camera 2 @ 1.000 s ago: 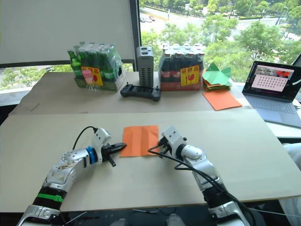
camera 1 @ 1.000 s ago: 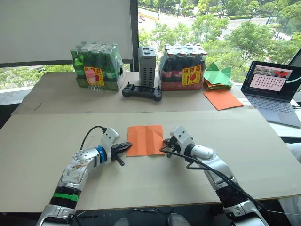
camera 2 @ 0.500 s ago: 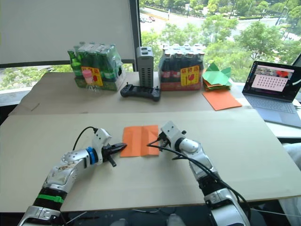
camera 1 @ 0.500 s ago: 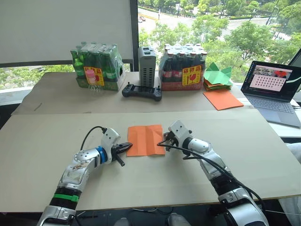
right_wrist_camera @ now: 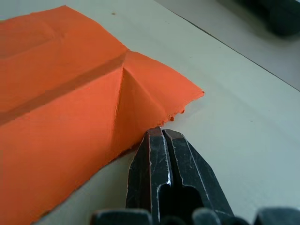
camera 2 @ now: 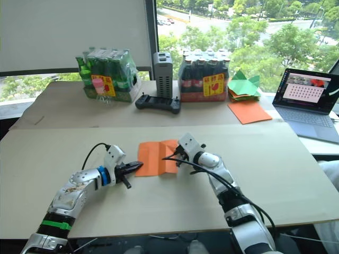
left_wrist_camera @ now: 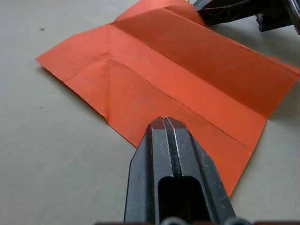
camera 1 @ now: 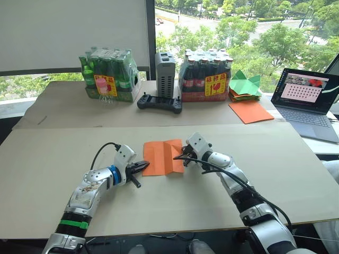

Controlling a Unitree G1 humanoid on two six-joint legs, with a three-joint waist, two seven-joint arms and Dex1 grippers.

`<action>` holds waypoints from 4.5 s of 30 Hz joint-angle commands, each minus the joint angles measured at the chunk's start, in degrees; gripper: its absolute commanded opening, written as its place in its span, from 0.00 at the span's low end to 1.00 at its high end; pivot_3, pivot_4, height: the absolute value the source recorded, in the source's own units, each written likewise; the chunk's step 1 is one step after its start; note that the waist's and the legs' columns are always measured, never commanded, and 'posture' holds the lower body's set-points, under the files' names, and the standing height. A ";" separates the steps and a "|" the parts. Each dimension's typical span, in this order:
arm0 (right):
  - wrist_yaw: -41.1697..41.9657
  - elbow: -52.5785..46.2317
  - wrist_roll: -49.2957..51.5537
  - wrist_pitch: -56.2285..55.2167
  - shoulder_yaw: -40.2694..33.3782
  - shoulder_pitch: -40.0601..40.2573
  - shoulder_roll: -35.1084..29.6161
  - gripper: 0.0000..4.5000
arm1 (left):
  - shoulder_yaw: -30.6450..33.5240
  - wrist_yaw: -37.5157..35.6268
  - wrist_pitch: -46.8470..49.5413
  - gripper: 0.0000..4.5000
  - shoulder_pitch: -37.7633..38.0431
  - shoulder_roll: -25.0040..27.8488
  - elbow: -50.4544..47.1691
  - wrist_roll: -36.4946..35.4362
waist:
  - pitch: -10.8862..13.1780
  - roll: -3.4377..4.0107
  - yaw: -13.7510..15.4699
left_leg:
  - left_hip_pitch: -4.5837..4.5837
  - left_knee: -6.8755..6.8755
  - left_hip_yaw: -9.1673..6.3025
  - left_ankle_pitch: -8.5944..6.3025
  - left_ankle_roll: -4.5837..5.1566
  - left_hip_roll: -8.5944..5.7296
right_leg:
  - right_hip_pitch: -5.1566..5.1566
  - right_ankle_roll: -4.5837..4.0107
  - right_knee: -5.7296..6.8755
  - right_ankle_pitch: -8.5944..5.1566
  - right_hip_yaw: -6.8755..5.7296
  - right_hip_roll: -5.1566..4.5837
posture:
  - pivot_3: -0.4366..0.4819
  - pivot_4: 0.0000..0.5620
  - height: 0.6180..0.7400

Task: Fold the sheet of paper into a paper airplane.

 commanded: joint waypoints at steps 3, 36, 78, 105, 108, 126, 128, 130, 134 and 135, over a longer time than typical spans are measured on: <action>2.31 -3.09 2.89 -0.07 -1.73 0.23 0.75 0.00 | -1.17 -0.01 0.97 0.00 1.14 -0.34 -0.23 0.90 | 0.00 0.00 0.03 | 0.00 0.00 0.00 0.00 0.00 0.00 | 0.00 0.00 0.00 0.00 0.00 0.00 | 0.48 0.27 1.00; 9.46 -10.77 12.98 7.40 -2.71 0.45 4.52 0.00 | -1.78 0.19 0.77 0.00 0.92 -1.28 0.28 1.39 | 0.00 0.00 0.12 | -0.02 0.00 0.00 0.00 0.00 0.00 | -0.01 0.00 -0.01 0.00 -0.01 -0.01 | 0.48 0.27 1.00; 7.25 -0.67 1.66 2.61 7.97 0.87 8.88 0.00 | 17.53 9.21 12.67 0.00 4.04 -3.00 -14.66 -15.47 | -0.02 0.02 -1.19 | 0.01 -0.01 -0.05 0.00 0.00 0.08 | -0.03 -0.02 0.04 0.01 -0.03 0.04 | 0.48 0.27 1.00; 4.80 -4.83 0.84 3.33 6.92 2.96 7.64 0.00 | 4.32 4.13 6.65 0.00 -3.60 -2.99 2.33 -5.48 | -0.02 0.03 -1.08 | 0.00 -0.01 -0.05 0.00 0.00 0.04 | -0.04 -0.03 0.02 0.02 -0.03 0.04 | 0.48 0.27 1.00; 5.20 -6.57 0.89 3.71 7.01 2.88 6.99 0.00 | 3.41 3.89 6.38 0.00 -2.62 -3.82 3.43 -4.81 | -0.02 0.03 -0.91 | -0.01 -0.01 -0.04 0.00 -0.01 0.02 | -0.03 -0.03 0.01 0.02 -0.03 0.02 | 0.48 0.27 1.00; 11.90 -18.31 4.12 9.34 7.30 3.08 2.03 0.00 | 2.02 2.97 5.32 0.00 -2.18 -5.91 6.14 -2.44 | -0.04 0.06 -0.11 | 0.02 -0.01 -0.03 0.00 0.00 -0.01 | 0.00 -0.02 -0.01 0.02 -0.03 0.00 | 0.48 0.27 1.00; 11.78 -17.97 3.69 9.27 7.80 3.35 2.06 0.00 | 2.10 2.96 5.38 0.00 -2.25 -6.03 6.00 -2.39 | -0.04 0.06 0.11 | 0.02 -0.01 -0.03 0.00 0.00 -0.01 | 0.00 -0.02 -0.01 0.02 -0.03 0.00 | 0.48 0.27 1.00; 11.67 -17.59 3.39 9.36 8.21 3.50 2.15 0.00 | 2.19 2.97 5.62 0.00 -2.24 -6.12 5.63 -2.48 | -0.04 0.06 0.16 | 0.01 -0.01 -0.02 0.00 0.00 -0.01 | 0.00 -0.02 -0.02 0.02 -0.03 0.00 | 0.48 0.27 1.00; 9.05 -13.96 0.76 8.24 9.17 2.81 2.34 0.00 | 2.39 2.97 6.24 0.00 -1.73 -6.10 4.38 -2.68 | -0.05 0.06 0.16 | 0.01 -0.01 -0.02 0.00 0.00 -0.01 | 0.00 -0.02 -0.02 0.02 -0.03 0.00 | 0.48 0.27 1.00; 8.04 -12.74 0.35 8.47 8.91 2.37 2.67 0.00 | 2.48 3.01 6.31 0.00 -1.51 -6.06 4.21 -2.68 | -0.05 0.06 0.15 | 0.01 -0.01 -0.02 0.00 0.00 -0.01 | -0.01 -0.02 -0.02 0.02 -0.03 0.00 | 0.48 0.27 1.00</action>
